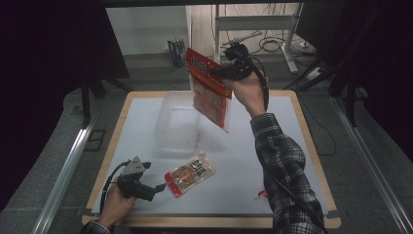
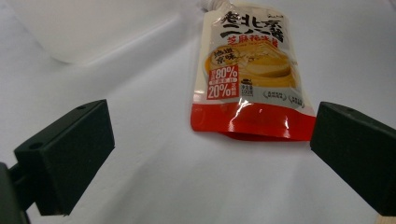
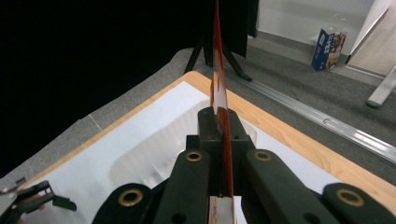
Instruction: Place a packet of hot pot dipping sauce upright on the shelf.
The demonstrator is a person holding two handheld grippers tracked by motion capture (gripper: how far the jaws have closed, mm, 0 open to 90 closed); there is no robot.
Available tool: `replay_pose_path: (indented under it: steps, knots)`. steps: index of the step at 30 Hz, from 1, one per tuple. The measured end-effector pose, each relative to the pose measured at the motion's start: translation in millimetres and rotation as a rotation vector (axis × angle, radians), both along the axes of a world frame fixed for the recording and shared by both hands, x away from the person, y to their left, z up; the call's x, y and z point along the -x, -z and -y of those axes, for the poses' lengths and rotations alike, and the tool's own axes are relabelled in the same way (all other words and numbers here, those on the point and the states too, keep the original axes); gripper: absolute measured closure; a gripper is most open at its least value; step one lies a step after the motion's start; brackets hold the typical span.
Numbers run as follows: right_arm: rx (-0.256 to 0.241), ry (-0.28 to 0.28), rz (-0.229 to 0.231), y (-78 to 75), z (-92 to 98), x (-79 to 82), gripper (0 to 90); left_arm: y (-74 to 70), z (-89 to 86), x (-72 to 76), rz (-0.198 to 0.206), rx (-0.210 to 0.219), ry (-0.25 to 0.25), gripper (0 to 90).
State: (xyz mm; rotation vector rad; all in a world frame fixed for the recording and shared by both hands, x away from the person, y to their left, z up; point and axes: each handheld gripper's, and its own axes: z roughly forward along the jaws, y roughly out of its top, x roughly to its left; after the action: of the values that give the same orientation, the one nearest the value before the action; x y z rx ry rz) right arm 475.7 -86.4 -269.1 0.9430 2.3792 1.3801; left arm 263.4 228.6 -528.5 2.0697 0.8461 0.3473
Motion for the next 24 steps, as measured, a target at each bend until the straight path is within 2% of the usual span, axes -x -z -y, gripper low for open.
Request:
replay_pose_path:
  steps: [2,7,15,17,24]
  knots:
    - [-0.006,0.000,0.004,-1.0,-7.9,-3.3,88.9,0.7,1.2,0.7,0.022,-0.022,-0.004,0.0]
    - [-0.019,0.006,0.010,-2.3,-20.4,-8.2,88.9,1.4,3.3,1.3,0.038,-0.049,-0.007,0.0]
    - [-0.029,0.009,0.015,-2.1,-40.1,-13.5,88.8,0.4,2.9,2.1,0.051,-0.042,-0.014,0.0]
    - [-0.030,0.009,0.020,-0.1,-50.6,-16.6,88.8,0.4,3.2,2.2,0.053,-0.041,-0.012,0.0]
    - [-0.041,0.012,0.019,7.0,-70.1,-23.7,88.9,0.3,3.5,2.5,0.054,-0.043,-0.009,0.0]
